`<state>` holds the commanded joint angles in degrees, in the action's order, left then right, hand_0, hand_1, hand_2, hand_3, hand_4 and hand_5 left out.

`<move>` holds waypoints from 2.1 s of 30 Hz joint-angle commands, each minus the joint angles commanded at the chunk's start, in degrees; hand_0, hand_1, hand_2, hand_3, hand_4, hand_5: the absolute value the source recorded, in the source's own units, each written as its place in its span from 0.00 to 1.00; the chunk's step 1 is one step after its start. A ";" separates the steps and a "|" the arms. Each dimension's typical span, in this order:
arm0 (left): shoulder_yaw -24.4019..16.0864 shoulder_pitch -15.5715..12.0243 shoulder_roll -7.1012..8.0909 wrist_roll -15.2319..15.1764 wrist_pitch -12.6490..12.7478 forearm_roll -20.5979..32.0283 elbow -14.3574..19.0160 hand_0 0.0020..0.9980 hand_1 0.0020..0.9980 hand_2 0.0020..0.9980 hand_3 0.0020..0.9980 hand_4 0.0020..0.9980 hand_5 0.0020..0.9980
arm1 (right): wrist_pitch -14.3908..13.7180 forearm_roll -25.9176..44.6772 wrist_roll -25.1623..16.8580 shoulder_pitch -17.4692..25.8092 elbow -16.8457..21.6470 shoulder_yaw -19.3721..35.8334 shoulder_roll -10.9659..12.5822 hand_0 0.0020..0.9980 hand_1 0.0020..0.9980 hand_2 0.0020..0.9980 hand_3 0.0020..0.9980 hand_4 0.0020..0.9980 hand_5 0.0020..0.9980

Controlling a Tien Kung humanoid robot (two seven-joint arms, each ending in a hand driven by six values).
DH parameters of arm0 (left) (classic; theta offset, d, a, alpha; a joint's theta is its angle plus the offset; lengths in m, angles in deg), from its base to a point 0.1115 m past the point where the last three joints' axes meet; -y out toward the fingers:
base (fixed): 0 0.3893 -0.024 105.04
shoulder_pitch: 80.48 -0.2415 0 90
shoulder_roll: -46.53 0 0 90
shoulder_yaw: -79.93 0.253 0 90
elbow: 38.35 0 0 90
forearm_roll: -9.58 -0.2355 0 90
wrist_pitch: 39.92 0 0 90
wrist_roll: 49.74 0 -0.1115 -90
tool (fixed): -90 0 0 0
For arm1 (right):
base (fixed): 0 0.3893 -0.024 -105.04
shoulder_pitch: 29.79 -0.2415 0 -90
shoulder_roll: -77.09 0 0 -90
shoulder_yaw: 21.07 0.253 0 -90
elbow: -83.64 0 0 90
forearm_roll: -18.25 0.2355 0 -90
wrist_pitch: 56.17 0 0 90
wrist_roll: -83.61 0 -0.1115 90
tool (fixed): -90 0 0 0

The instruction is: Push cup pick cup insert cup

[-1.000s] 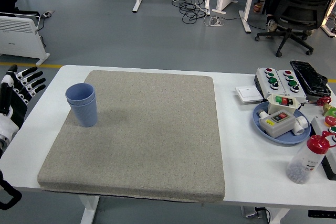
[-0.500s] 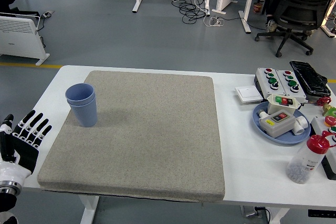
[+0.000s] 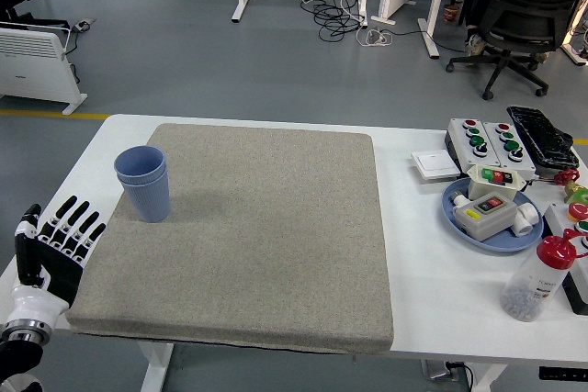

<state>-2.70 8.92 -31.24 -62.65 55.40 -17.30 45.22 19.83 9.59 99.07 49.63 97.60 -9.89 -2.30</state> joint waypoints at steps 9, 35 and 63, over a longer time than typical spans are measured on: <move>0.84 1.12 -0.68 -0.05 0.11 -0.04 -0.70 0.81 0.81 0.83 0.78 0.62 1.00 | 0.04 -0.29 0.03 -0.06 -0.01 0.15 0.04 0.69 0.61 0.64 0.57 0.10 0.49; 1.49 1.54 -0.90 -0.25 0.44 -0.29 -1.32 0.81 0.82 0.83 0.78 0.62 1.00 | -0.03 -0.83 0.10 0.06 0.04 0.59 0.20 0.69 0.61 0.64 0.57 0.10 0.49; 0.70 -0.66 -0.61 -0.69 0.89 -0.56 -1.39 0.81 0.81 0.83 0.78 0.62 1.00 | 0.17 -6.18 1.77 0.80 0.32 3.18 0.06 0.69 0.61 0.64 0.57 0.10 0.49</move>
<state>-2.00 8.25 -31.85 -63.34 56.29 -17.86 43.83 20.00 3.41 100.84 50.43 97.92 -6.71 -2.24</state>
